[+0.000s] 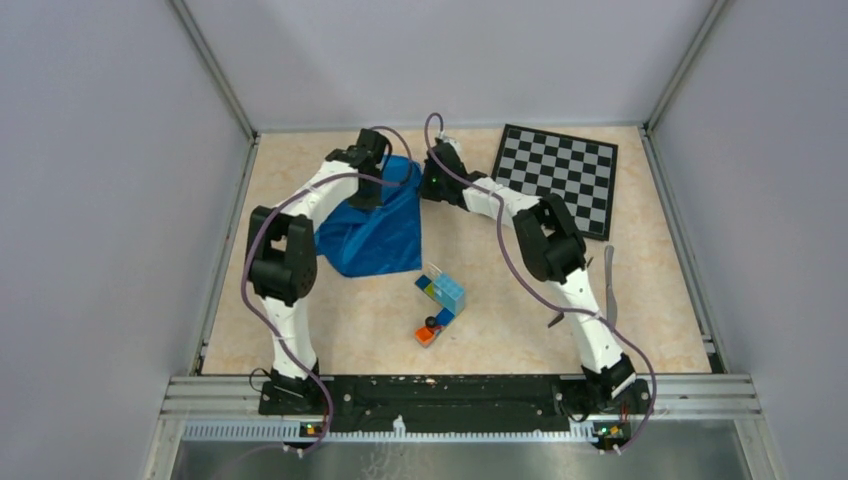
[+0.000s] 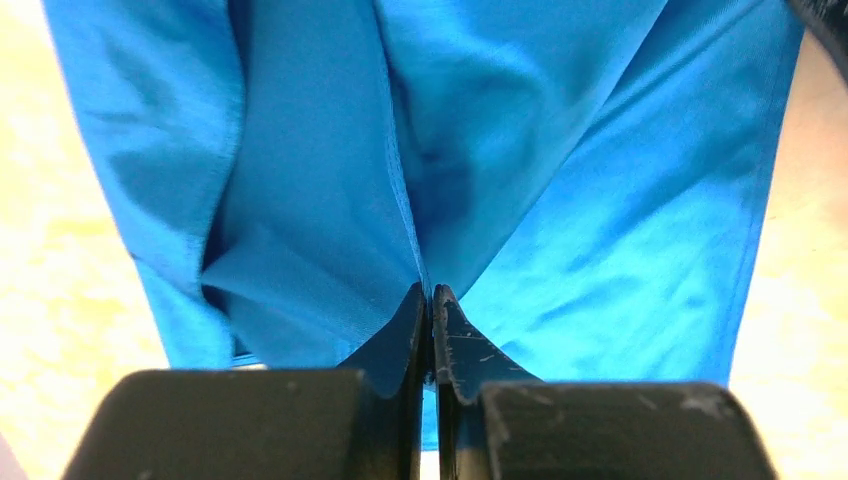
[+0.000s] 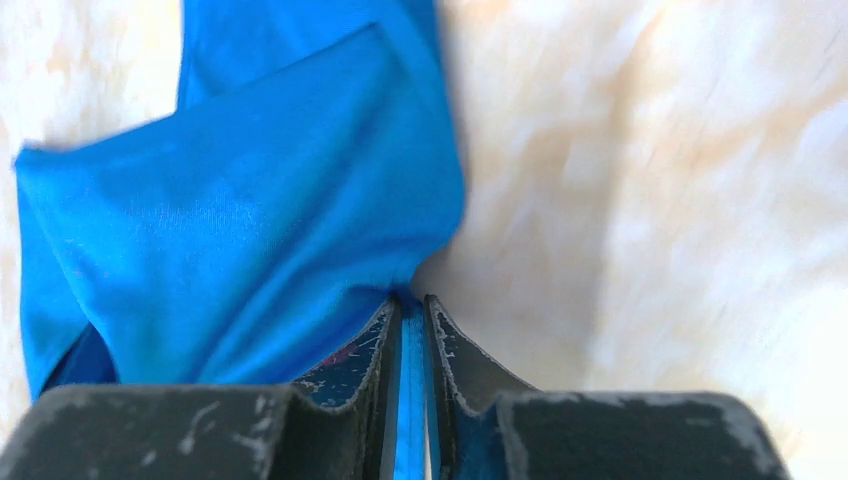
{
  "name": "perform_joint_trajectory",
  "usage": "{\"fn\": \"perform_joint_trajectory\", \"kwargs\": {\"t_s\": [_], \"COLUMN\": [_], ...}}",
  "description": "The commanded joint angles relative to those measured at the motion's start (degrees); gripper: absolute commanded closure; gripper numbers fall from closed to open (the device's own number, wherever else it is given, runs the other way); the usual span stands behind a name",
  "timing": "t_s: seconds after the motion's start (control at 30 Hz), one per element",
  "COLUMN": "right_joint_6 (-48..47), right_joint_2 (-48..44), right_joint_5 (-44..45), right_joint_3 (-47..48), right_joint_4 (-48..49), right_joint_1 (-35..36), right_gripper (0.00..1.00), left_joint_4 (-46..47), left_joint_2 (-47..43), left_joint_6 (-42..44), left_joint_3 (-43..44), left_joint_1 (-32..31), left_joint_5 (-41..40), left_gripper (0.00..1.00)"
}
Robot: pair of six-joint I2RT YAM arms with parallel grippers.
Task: Fold the napkin into a case and place the utensils inside
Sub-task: Pick up the crumpled napkin from the corner of the board.
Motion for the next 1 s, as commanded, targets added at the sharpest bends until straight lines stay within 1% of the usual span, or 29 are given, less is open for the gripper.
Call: {"fn": "perform_joint_trajectory", "kwargs": {"t_s": [0.0, 0.07, 0.13, 0.17, 0.23, 0.3, 0.37, 0.4, 0.43, 0.5, 0.53, 0.6, 0.67, 0.77, 0.87, 0.97], "right_joint_6": [-3.9, -6.35, -9.2, -10.58, -13.29, -15.72, -16.48, -16.24, -15.36, -13.37, -12.4, -11.47, -11.36, -10.34, -6.91, -3.4], "right_joint_2": [8.18, 11.66, 14.83, 15.82, 15.24, 11.05, 2.64, -1.56, -5.16, -10.66, -12.66, -15.51, -17.59, -18.83, -17.05, -12.34], "right_joint_5": [1.72, 1.86, 1.79, 1.81, 0.77, -0.75, -1.85, -1.49, -1.34, -3.81, -4.11, -1.86, 1.03, 1.95, 6.07, 8.18], "right_joint_3": [15.21, 23.54, 31.94, 35.29, 37.3, 34.15, 26.58, 19.71, 16.03, 7.27, 4.78, 2.0, -0.28, -2.86, -0.96, 4.83], "right_joint_4": [-11.33, -13.59, -15.39, -16.15, -17.15, -18.74, -20.09, -20.5, -20.82, -21.21, -22.14, -25.25, -27.01, -29.06, -35.05, -43.45], "right_joint_1": [-5.33, -7.14, -8.84, -9.61, -10.15, -10.05, -9.72, -9.32, -8.85, -7.5, -6.56, -4.01, -1.52, 1.1, 3.26, 4.95], "right_gripper": [0.88, 0.91, 0.91, 0.88, 0.76, 0.6, 0.5, 0.45, 0.41, 0.34, 0.32, 0.29, 0.27, 0.22, 0.22, 0.24], "left_joint_4": [4.08, 6.38, 9.73, 10.45, 10.58, 11.7, 13.85, 14.87, 15.79, 17.01, 17.13, 16.54, 16.35, 16.15, 15.83, 15.81], "left_joint_2": [-9.17, -11.22, -12.76, -12.98, -12.72, -12.86, -13.45, -13.7, -13.82, -13.7, -13.35, -12.52, -12.41, -12.61, -12.96, -13.88], "left_joint_6": [-1.73, -2.71, -3.59, -4.35, -5.92, -7.52, -8.97, -9.5, -10.25, -10.95, -11.09, -11.21, -11.06, -10.58, -10.29, -10.34], "left_joint_3": [-0.56, -1.97, -4.07, -4.5, -4.32, -5.1, -6.53, -7.11, -7.6, -8.47, -8.37, -7.82, -7.72, -7.5, -7.13, -6.92], "left_joint_1": [5.48, 8.45, 11.39, 12.58, 14.47, 15.62, 17.18, 18.1, 18.53, 21.04, 21.55, 21.88, 21.88, 21.88, 21.95, 22.27], "left_joint_5": [5.33, 9.49, 17.54, 20.8, 24.68, 28.21, 32.78, 35.36, 36.35, 39.31, 40.44, 41.48, 41.3, 40.32, 40.05, 40.61], "left_gripper": [0.95, 0.94, 0.93, 0.93, 0.97, 1.0, 1.0, 1.0, 1.0, 1.0, 1.0, 1.0, 1.0, 1.0, 1.0, 1.0]}}
